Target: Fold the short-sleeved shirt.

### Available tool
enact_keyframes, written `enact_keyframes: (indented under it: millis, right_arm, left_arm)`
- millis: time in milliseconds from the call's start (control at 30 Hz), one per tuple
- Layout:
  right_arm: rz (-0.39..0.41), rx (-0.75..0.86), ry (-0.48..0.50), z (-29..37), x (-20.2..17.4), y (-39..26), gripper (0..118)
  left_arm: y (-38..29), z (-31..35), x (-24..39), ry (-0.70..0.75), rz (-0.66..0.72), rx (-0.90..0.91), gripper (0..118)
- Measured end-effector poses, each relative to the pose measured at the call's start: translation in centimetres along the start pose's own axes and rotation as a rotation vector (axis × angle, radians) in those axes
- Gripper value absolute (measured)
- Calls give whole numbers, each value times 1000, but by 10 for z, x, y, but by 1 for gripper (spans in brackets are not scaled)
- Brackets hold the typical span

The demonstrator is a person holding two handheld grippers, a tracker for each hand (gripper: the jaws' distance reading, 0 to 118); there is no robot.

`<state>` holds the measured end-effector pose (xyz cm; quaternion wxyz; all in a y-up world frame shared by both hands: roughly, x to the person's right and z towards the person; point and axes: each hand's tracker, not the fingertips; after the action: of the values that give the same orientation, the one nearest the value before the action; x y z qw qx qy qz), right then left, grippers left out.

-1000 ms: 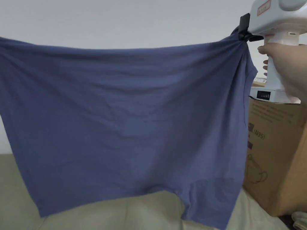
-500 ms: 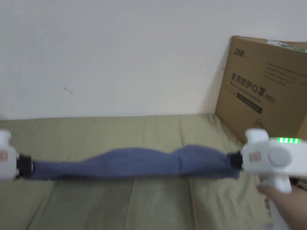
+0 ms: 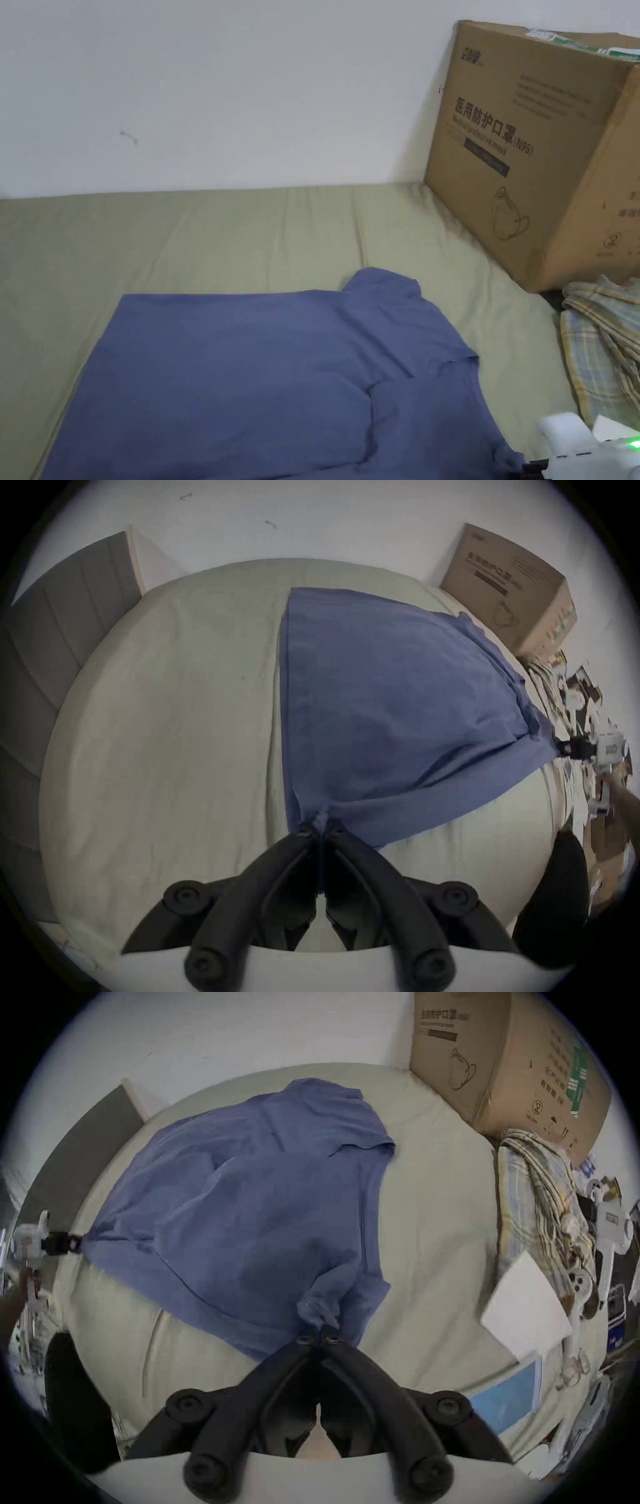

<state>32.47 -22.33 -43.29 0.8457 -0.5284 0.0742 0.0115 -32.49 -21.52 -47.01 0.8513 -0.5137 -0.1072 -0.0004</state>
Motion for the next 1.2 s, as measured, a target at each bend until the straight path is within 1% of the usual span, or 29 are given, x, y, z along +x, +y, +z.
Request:
enact_keyframes:
  millis: [67, 167, 300, 333, 367, 400, 433, 467, 500, 533, 567, 600, 667, 733, 767, 800, 833, 900, 933, 967, 1000, 1067, 1100, 1133, 1167, 1200]
  right_arm:
    - [-1, -36, 55, 14, 2, -13, 0]
    - [-10, -105, 87, 28, 3, -32, 0]
    - [-14, -145, 87, 36, 1, -50, 0]
    - [-34, -142, 92, 37, 0, -53, 0]
    - [-57, -131, 89, 38, -2, -54, 4]
    - [-79, -118, 75, 37, -2, -54, 24]
    - [-112, -107, 24, 38, -4, -54, 62]
    - [-133, -108, -22, 37, -7, -55, 97]
    - [-153, -104, -52, 39, -8, -57, 101]
    - [-170, -93, -47, 42, -8, -56, 101]
    - [-197, -98, -30, 46, -7, -55, 101]
    - [-224, -103, -25, 49, -8, -54, 101]
    - [-238, -110, -29, 61, -16, -52, 101]
    - [-222, -99, -46, 72, -27, -50, 101]
    - [-191, -93, -57, 77, -33, -49, 101]
    - [-170, -86, -68, 82, -37, -48, 94]
    - [-161, -71, -68, 88, -43, -47, 71]
    - [-162, -33, 84, 97, -48, -47, 45]
    - [-185, -26, 166, 99, -48, -47, 28]
    - [-212, 18, 172, 102, -50, -51, 0]
    - [-232, 47, 176, 106, -53, -54, 0]
    - [-185, 48, 181, 106, -57, -50, 0]
    - [-151, 48, 173, 105, -61, -49, 0]
    - [-109, 43, 153, 104, -65, -48, 0]
    - [-95, 42, 145, 103, -68, -48, 0]
    - [-97, 40, 143, 101, -69, -47, 0]
  left_arm:
    - [-13, 15, -2, -21, -13, -32, 0]
    - [-32, 32, -2, -59, -34, -83, 0]
    - [-51, 42, 1, -83, -17, -117, 0]
    - [-53, 44, 3, -76, 2, -118, 0]
    - [-55, 45, 4, -77, 29, -114, 0]
    - [-55, 47, 5, -81, 50, -107, 8]
    - [-56, 50, 6, -83, 69, -101, 31]
    - [-56, 53, 7, -57, 66, -83, 86]
    - [-56, 53, 8, -48, 67, -86, 117]
    - [-56, 55, 7, -54, 75, -95, 118]
    - [-53, 64, 6, -100, 84, -22, 118]
    - [-53, 68, 5, -100, 108, -64, 118]
    - [-52, 71, 8, -118, 130, -56, 118]
    - [-50, 81, 14, -118, 124, -34, 118]
    - [-48, 88, 22, -111, 113, -26, 116]
    - [-47, 92, 27, -93, 99, -24, 108]
    - [-47, 96, 31, -74, 84, -28, 86]
    - [-47, 102, 35, -70, 43, -22, 65]
    - [-48, 102, 38, -42, 22, -14, 51]
    - [-50, 100, 42, 15, 5, -11, 0]
    - [-53, 102, 43, 45, 2, 7, 0]
    - [-53, 96, 40, -28, 19, -43, 0]
    - [-55, 92, 39, -44, 52, -87, 0]
    - [-56, 86, 36, -27, 71, -115, 0]
    - [-56, 80, 33, -19, 81, -140, 0]
    - [-57, 74, 31, -18, 86, -165, 4]
